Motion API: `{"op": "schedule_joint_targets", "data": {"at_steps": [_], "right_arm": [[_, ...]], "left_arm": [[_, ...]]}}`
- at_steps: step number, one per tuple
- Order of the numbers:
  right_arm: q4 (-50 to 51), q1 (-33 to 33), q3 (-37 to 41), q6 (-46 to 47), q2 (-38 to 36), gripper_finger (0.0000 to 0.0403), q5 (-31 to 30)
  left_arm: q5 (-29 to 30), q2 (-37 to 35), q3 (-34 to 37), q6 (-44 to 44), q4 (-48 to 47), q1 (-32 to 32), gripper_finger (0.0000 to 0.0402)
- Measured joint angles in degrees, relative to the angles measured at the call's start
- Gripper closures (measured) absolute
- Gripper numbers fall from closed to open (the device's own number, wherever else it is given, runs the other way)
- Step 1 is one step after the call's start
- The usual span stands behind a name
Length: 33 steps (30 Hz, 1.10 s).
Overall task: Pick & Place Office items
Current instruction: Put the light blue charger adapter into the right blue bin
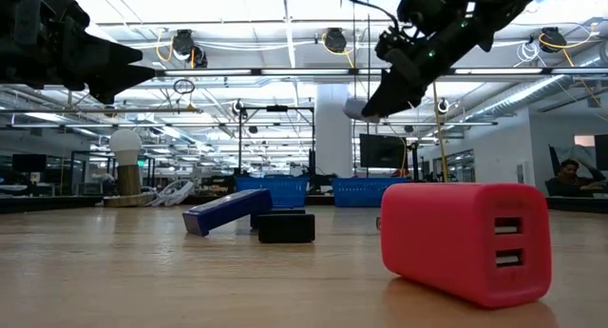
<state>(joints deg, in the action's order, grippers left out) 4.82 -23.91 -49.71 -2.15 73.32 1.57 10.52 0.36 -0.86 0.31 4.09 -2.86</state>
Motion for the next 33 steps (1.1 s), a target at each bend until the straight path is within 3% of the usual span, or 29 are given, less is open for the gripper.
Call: {"op": "schedule_joint_targets", "data": {"at_steps": [7,15,22,33], "right_arm": [[-1.08,-7.12,-0.02,2.97,0.92,0.0194,-0.63],[-5.20,-12.26,-0.02,4.72,7.64,0.0194,-10.40],[-8.58,-15.69,-0.05,9.01,15.02,0.0194,-10.54],[-14.09,-18.02,-0.04,9.29,19.77,0.0194,-10.36]], "left_arm": [[0.01,0.00,0.00,-0.01,-0.01,0.00,0.0146],[0.00,0.00,0.00,-0.03,0.01,-0.01,0.0146],[0.02,0.00,0.00,0.01,0.01,0.00,0.0146],[0.01,0.00,0.00,-0.01,0.01,0.00,0.0146]]}}
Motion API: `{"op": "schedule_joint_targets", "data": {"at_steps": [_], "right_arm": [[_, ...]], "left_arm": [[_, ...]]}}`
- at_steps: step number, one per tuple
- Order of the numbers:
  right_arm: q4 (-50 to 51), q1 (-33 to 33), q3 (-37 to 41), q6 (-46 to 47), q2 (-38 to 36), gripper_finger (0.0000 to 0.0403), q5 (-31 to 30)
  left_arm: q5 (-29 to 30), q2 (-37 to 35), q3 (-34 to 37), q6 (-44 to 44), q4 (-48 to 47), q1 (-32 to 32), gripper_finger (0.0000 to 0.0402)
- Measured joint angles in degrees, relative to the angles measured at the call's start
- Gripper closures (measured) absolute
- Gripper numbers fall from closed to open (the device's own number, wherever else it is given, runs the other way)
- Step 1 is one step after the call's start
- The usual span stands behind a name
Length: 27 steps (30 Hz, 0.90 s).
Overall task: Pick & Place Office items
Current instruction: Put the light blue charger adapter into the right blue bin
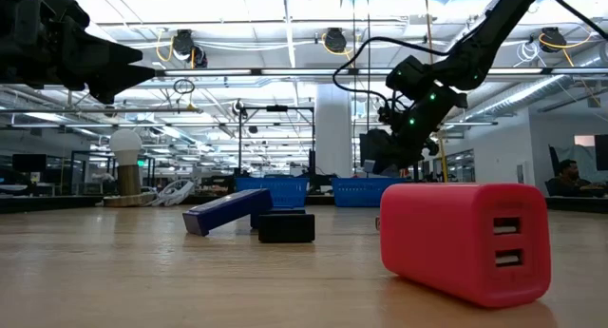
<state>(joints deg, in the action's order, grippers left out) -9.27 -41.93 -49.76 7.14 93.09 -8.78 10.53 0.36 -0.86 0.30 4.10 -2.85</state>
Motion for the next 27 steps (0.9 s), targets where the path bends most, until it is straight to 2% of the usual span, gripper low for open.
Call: {"op": "schedule_joint_targets", "data": {"at_steps": [11,27], "right_arm": [[-1.06,-0.13,-0.07,-1.12,3.37,0.0189,-0.08],[-3.44,-0.11,0.00,-3.35,3.16,0.0141,-0.17]], "left_arm": [[0.00,0.01,0.00,-0.01,-0.01,0.00,0.0146],[-0.01,0.00,0.00,0.01,-0.02,-0.01,0.0146]]}}
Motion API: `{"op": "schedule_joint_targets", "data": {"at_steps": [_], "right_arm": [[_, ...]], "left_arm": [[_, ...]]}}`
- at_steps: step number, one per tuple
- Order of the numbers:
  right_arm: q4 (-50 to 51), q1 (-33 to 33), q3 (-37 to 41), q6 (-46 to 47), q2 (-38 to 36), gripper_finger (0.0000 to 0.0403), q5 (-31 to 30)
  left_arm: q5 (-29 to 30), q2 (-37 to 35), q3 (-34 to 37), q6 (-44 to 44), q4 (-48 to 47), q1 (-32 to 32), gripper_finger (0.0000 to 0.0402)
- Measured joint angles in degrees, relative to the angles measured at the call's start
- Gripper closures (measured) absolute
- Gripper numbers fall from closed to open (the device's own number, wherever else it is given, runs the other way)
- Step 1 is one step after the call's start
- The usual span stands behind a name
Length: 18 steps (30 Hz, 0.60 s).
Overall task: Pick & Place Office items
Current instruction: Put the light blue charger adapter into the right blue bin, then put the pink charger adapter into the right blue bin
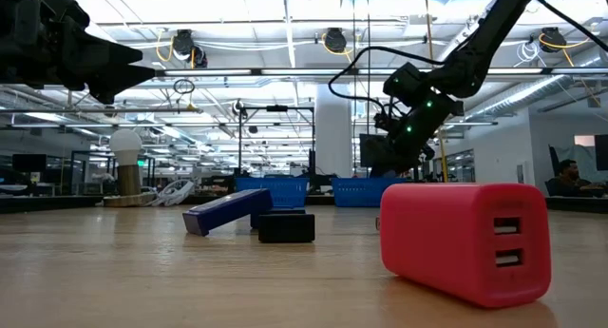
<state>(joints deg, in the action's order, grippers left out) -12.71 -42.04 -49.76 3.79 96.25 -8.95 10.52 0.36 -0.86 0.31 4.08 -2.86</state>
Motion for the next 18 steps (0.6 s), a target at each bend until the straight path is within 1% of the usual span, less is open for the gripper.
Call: {"op": "schedule_joint_targets", "data": {"at_steps": [7,13,18], "right_arm": [[-1.66,1.75,0.00,0.17,-1.03,0.0134,0.13],[-4.66,6.40,0.00,0.04,-4.50,0.0140,0.20],[-5.97,12.01,0.00,0.02,-7.18,0.0140,0.22]], "left_arm": [[0.00,0.00,0.00,0.07,0.00,-0.01,0.0146],[0.00,0.00,0.00,0.00,0.00,-0.01,0.0146],[0.01,0.00,0.00,0.00,0.02,0.00,0.0146]]}}
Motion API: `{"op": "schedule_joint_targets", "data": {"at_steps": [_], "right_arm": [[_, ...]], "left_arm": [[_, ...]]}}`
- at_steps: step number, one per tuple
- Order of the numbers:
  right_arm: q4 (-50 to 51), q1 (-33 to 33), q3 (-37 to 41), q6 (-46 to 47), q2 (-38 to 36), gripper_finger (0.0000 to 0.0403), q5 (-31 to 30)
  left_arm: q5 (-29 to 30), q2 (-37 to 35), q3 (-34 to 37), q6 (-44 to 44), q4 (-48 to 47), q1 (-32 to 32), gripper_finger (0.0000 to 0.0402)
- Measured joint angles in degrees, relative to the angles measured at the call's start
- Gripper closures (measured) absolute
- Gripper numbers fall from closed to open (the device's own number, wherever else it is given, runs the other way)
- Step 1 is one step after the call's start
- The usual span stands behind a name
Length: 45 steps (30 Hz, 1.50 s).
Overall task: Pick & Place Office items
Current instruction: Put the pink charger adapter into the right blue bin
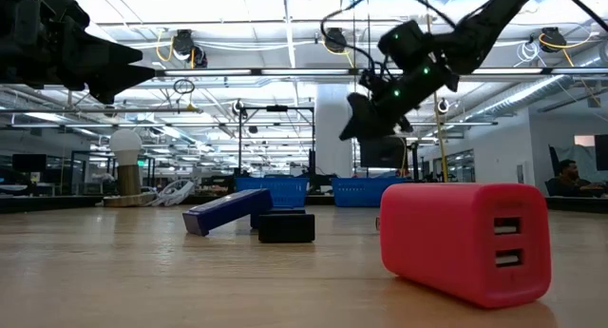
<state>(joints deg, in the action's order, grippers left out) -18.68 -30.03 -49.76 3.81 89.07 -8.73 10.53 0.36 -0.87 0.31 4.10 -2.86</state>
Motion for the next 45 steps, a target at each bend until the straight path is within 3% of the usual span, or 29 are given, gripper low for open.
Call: {"op": "schedule_joint_targets", "data": {"at_steps": [20,45], "right_arm": [[-2.33,27.45,0.02,0.21,-0.65,0.0145,0.02],[-6.82,55.70,0.04,3.02,-0.65,0.0147,0.02]], "left_arm": [[-0.01,0.00,0.00,-0.04,0.00,0.01,0.0146],[0.00,0.00,0.00,-0.01,-0.02,0.01,0.0146]]}}
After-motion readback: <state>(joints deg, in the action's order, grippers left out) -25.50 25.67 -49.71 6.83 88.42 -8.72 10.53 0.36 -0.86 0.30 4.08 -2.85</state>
